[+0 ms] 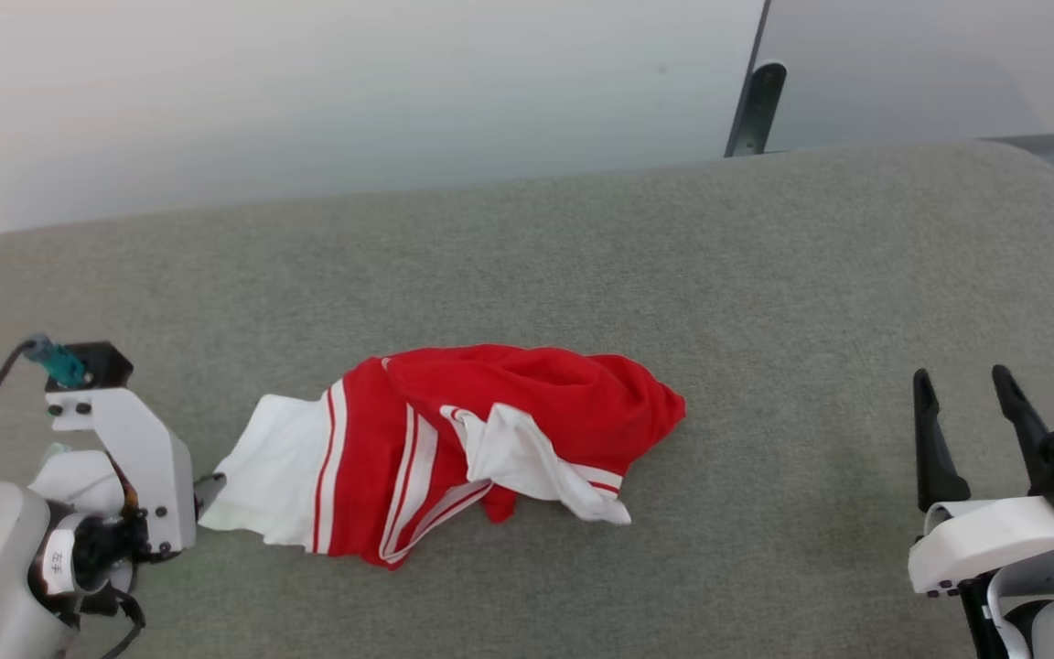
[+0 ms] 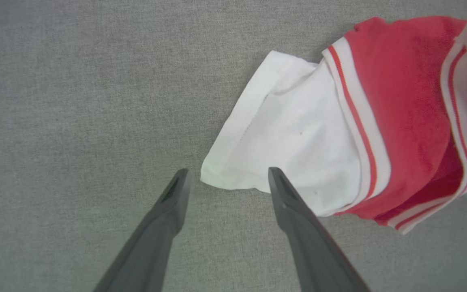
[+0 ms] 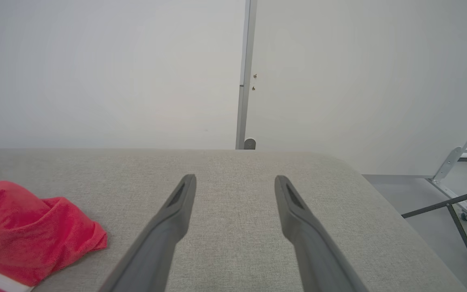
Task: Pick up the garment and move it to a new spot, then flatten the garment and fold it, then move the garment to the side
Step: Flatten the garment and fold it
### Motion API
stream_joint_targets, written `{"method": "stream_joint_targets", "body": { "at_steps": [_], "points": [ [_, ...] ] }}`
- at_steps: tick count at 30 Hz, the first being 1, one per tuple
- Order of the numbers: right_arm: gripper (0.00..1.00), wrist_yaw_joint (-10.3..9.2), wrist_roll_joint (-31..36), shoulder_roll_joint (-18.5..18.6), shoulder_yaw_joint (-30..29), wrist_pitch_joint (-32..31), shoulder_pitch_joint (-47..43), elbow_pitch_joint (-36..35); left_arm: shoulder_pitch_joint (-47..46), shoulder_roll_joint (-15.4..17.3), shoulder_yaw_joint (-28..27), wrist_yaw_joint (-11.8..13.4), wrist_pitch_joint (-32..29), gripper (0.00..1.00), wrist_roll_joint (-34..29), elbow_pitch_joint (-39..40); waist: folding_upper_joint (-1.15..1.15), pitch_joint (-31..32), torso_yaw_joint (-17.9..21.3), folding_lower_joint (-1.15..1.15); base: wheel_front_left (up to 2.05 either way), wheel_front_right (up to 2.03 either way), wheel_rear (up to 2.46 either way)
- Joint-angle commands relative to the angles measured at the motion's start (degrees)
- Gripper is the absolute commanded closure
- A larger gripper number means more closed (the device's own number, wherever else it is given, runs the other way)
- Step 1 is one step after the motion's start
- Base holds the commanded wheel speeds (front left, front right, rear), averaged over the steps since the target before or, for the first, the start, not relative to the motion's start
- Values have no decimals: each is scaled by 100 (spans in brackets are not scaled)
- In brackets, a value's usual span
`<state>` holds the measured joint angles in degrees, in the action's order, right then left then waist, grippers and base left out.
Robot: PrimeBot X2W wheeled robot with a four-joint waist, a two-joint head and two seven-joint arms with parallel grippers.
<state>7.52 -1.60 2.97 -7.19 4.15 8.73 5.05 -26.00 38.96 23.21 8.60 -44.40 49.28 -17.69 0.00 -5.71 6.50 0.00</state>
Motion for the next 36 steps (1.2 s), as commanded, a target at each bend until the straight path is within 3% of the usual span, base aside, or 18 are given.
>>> {"method": "stream_joint_targets", "body": {
  "at_steps": [1, 10, 13, 21, 22, 23, 29, 36],
  "points": [
    [0, -6, -27, -14, 37, -12, -101, -24, -33, -8, -19, -13, 59, 0, -40, 30, 0, 65, -62, 0, 0, 0, 0],
    [0, -6, -201, -14, 520, -239, -274, -91, 255, -106, -220, 23, 785, 0, -42, 569, 0, 339, -394, 0, 0, 0, 0],
    [0, -6, -245, -13, 685, -348, -320, -114, 409, -202, -292, -76, 1280, 0, -107, 757, 0, 457, -566, 0, 0, 0, 0],
    [0, -5, -566, 146, 1219, -817, -493, -84, 814, -467, -478, -645, 3151, 0, -372, 899, 0, 717, -1118, 0, 0, 0, 0],
    [0, -5, -566, 146, 1219, -817, -493, -84, 814, -467, -478, -645, 3151, 0, -372, 899, 0, 717, -1118, 0, 0, 0, 0],
    [0, -6, -699, 206, 1354, -1042, -526, -85, 903, -549, -469, -756, 3562, 0, -477, 851, 0, 778, -1269, 0, 0, 0, 0],
    [0, -5, -1143, 370, 1715, -1774, -631, -128, 1196, -690, -576, -777, 4316, 0, -570, 590, 0, 912, -1614, 0, 0, 0, 0],
    [0, -5, -1716, 615, 2023, -3193, -736, -158, 1426, -918, -591, -785, 4649, 0, -451, 305, 0, 987, -2076, 0, 0, 0, 0]
  ]
}}
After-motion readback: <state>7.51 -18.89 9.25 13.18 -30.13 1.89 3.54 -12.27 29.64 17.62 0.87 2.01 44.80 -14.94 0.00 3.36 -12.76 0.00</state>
